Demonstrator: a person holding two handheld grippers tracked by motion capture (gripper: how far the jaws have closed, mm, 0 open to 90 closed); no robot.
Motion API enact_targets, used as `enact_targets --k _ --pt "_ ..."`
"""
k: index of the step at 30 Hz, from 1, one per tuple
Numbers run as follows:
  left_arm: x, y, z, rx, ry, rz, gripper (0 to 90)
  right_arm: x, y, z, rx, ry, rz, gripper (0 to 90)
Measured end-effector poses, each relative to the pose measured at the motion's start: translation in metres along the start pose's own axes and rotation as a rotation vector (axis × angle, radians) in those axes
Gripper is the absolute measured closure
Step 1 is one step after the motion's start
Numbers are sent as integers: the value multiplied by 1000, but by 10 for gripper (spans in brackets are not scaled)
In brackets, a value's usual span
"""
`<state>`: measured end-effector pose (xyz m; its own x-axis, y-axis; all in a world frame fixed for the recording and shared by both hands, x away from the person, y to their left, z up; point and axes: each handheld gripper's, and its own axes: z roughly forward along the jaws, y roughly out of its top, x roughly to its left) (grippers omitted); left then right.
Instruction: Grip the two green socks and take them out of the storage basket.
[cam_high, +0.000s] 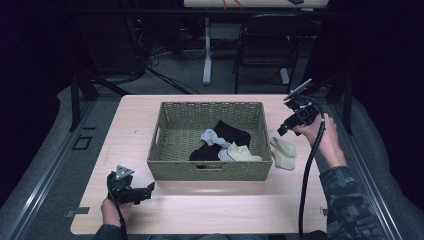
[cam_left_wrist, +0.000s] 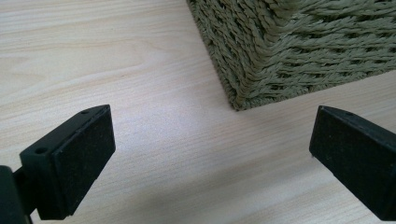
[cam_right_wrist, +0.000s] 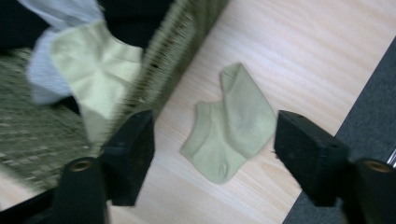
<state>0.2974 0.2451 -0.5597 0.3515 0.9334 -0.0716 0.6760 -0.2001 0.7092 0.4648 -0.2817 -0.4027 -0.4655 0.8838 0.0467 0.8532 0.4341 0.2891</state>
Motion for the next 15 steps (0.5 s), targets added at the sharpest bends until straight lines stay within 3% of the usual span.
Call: enact_targets --k 7,15 --pt "0 0 0 -2 -1 -3 1 22 20 -27 -56 27 -71 72" --pt "0 0 0 -1 -1 0 1 55 40 -36 -88 42 -145 14"
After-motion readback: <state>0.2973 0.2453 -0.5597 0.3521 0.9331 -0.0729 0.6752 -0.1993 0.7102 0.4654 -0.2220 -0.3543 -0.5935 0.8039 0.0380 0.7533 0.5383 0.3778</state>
